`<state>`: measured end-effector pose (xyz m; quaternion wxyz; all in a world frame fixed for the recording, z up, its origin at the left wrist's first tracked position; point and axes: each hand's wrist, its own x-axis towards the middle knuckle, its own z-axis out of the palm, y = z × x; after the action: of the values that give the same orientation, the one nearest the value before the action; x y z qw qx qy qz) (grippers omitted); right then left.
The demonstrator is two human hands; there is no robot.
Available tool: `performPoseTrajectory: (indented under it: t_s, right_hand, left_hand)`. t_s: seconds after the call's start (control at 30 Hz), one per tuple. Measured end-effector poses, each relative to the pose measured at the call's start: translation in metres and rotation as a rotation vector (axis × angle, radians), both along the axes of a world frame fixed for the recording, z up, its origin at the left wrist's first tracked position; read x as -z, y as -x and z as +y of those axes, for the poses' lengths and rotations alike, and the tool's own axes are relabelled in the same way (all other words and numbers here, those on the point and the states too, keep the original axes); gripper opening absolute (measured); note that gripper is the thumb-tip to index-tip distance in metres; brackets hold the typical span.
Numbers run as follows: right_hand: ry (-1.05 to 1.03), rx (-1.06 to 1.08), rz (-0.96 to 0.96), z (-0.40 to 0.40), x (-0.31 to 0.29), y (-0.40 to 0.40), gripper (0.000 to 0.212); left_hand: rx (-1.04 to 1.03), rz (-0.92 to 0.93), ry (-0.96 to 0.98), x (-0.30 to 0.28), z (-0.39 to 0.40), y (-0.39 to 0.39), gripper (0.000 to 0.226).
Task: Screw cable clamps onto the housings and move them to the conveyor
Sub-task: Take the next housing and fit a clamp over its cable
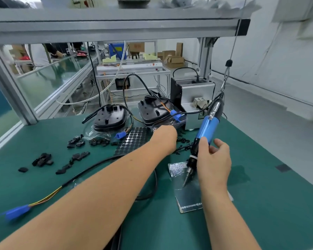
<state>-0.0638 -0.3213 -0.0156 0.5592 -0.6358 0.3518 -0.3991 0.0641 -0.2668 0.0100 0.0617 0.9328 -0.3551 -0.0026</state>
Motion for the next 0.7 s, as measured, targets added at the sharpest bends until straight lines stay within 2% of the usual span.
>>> performPoseTrajectory:
  t_s: [0.2,0.3,0.37,0.43,0.5,0.57,0.7]
  right_hand:
    - [-0.032,-0.025,-0.011,-0.002,0.003,-0.007,0.038]
    - [-0.156,-0.069,-0.069,-0.003,-0.001,-0.009,0.039]
    - [-0.344,-0.151,-0.169,-0.007,-0.009,-0.015,0.039]
    - [-0.497,-0.232,-0.292,-0.010,-0.017,-0.020,0.038]
    - [-0.556,-0.271,-0.370,-0.008,-0.022,-0.023,0.037]
    - [-0.597,-0.314,-0.463,-0.002,-0.027,-0.023,0.037]
    - [-0.777,-0.389,-0.679,0.022,-0.050,-0.020,0.043]
  left_hand:
    - [-0.001,0.032,0.020,0.002,-0.005,-0.001,0.012]
    - [-0.007,0.052,0.038,-0.006,-0.003,0.003,0.004]
    - [0.013,0.068,0.118,-0.021,0.004,0.007,0.014]
    - [0.053,0.113,0.237,-0.040,0.021,0.017,0.012]
    - [0.067,0.235,0.365,-0.056,0.046,0.030,0.004]
    - [0.075,0.348,0.459,-0.063,0.079,0.043,0.008]
    - [0.048,0.415,0.529,-0.061,0.138,0.063,0.004]
